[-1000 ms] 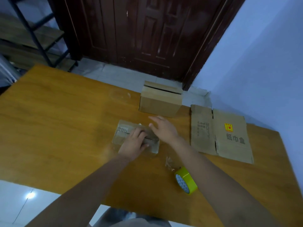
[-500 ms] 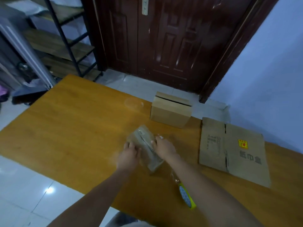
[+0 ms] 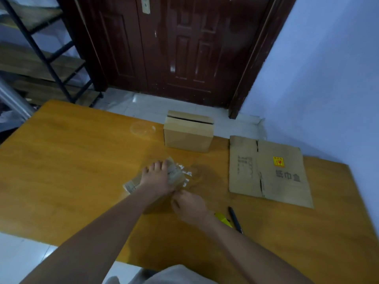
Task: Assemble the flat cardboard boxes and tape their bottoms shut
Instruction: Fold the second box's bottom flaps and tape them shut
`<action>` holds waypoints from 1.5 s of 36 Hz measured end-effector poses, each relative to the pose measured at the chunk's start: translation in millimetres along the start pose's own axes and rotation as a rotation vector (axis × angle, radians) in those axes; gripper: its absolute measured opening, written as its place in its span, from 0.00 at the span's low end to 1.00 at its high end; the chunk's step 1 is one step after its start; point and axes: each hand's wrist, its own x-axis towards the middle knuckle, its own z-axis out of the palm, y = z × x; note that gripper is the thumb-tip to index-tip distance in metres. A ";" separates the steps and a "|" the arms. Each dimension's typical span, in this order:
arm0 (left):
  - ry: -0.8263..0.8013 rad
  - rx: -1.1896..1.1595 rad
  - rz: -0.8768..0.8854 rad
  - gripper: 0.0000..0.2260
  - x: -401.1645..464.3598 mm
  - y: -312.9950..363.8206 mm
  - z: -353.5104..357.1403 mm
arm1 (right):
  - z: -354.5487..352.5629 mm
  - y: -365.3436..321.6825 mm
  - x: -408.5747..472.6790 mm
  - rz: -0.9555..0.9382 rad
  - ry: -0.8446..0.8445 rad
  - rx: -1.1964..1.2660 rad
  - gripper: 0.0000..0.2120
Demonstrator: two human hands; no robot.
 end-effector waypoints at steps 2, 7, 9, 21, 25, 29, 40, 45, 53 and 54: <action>0.030 0.061 0.098 0.45 -0.2 -2.4 1.5 | -6.6 15.3 -6.4 0.049 0.055 -0.009 0.12; -0.017 0.189 0.277 0.47 -0.6 -12.1 -1.4 | -21.2 57.4 -10.7 0.243 0.079 -0.026 0.11; -0.035 0.183 0.291 0.44 -3.2 -15.0 -1.7 | -21.9 72.0 -7.1 0.365 0.026 -0.026 0.14; 0.178 0.036 0.282 0.35 -38.1 -25.1 29.4 | 20.2 99.6 17.1 0.682 -0.455 0.432 0.16; 0.193 0.009 0.298 0.35 -40.7 -26.1 33.4 | 51.2 113.5 28.2 0.707 -0.441 0.440 0.11; 0.136 0.024 0.270 0.34 -38.4 -24.4 30.6 | 32.3 89.3 14.1 0.728 -0.294 0.428 0.08; 0.318 -0.089 0.387 0.22 -26.1 -3.5 13.1 | -10.8 71.4 -15.3 0.485 0.131 0.594 0.17; 0.131 -0.723 0.255 0.23 -25.2 38.5 -9.7 | -46.8 66.3 -32.7 0.372 0.276 0.676 0.16; -0.246 -1.472 0.172 0.03 -14.6 79.3 -36.4 | -64.6 65.3 -49.4 0.299 0.422 0.730 0.16; -0.251 -1.496 0.184 0.05 -15.3 80.2 -38.2 | -62.9 66.3 -49.8 0.303 0.431 0.730 0.15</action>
